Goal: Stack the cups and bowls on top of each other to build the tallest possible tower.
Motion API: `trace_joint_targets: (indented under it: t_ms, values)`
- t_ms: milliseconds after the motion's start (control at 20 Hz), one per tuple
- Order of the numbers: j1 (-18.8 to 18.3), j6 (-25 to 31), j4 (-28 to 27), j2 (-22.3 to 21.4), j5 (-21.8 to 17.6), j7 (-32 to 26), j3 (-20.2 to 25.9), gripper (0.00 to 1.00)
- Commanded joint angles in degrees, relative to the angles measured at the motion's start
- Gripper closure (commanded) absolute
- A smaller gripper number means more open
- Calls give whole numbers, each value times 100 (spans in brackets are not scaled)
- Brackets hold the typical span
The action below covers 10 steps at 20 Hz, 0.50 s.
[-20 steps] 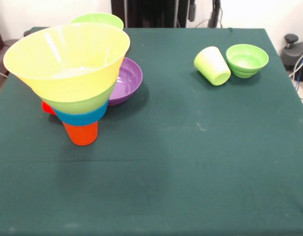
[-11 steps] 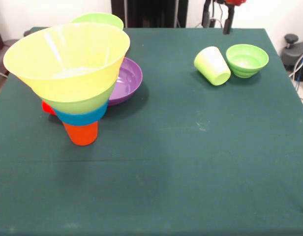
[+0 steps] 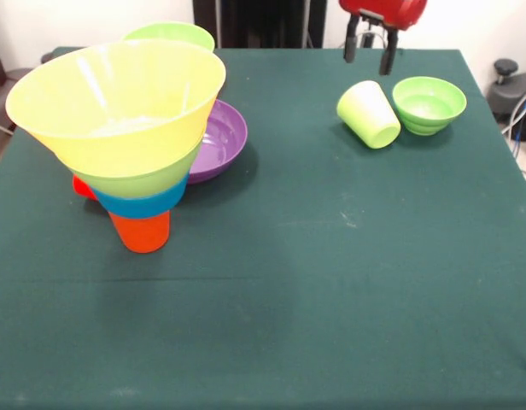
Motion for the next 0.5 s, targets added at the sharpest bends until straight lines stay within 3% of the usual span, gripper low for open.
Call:
trace_joint_targets:
  t_ms: [50, 500]
  values:
    - [-241, -320, -276, 250, 78, 554, 398, 0]
    - [-43, -332, -382, 349, 137, 721, 297, 0]
